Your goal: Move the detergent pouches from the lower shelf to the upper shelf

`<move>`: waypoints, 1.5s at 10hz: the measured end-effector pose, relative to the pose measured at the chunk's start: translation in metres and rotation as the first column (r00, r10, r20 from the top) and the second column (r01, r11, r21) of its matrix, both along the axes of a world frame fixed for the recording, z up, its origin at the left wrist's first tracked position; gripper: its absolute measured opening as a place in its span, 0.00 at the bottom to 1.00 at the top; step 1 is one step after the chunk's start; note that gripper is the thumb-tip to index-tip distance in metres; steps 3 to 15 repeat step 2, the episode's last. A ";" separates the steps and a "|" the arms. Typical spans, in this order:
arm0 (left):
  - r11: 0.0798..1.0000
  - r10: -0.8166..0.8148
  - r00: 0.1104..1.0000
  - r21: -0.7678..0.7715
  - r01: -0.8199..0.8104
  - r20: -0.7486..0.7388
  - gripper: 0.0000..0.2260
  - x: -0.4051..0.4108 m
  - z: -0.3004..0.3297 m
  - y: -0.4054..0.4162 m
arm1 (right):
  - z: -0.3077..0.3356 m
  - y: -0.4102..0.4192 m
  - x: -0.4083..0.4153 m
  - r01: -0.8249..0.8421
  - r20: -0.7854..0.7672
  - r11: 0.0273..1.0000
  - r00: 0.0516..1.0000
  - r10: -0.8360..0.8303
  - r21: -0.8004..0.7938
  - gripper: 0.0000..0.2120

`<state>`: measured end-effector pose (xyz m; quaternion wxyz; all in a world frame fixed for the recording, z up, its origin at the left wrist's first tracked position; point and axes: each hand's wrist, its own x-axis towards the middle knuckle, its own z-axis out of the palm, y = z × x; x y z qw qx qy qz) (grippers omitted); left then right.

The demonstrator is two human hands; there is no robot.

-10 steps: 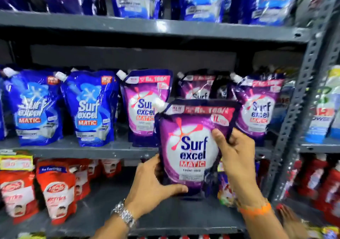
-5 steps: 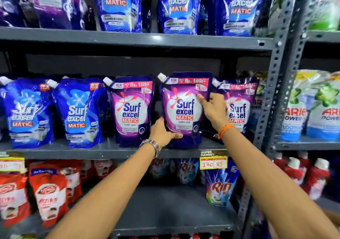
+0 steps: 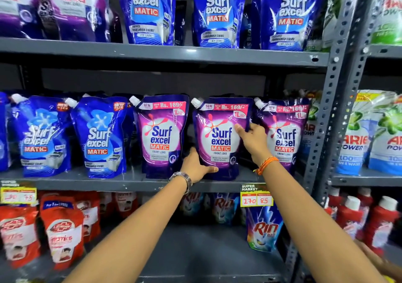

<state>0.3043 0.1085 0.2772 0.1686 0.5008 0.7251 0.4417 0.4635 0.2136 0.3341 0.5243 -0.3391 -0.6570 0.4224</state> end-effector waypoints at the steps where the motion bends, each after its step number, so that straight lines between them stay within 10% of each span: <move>1: 1.000 -0.028 0.999 0.008 0.028 -0.044 0.49 0.003 -0.005 -0.017 | 0.001 -0.033 0.014 0.001 -0.002 0.999 1.000 -0.001 -0.037 0.25; 15: 0.987 0.024 0.991 0.162 -0.003 -0.129 0.52 0.009 -0.007 -0.044 | 0.007 -0.084 0.047 0.155 -0.128 0.987 0.981 -0.149 0.036 0.23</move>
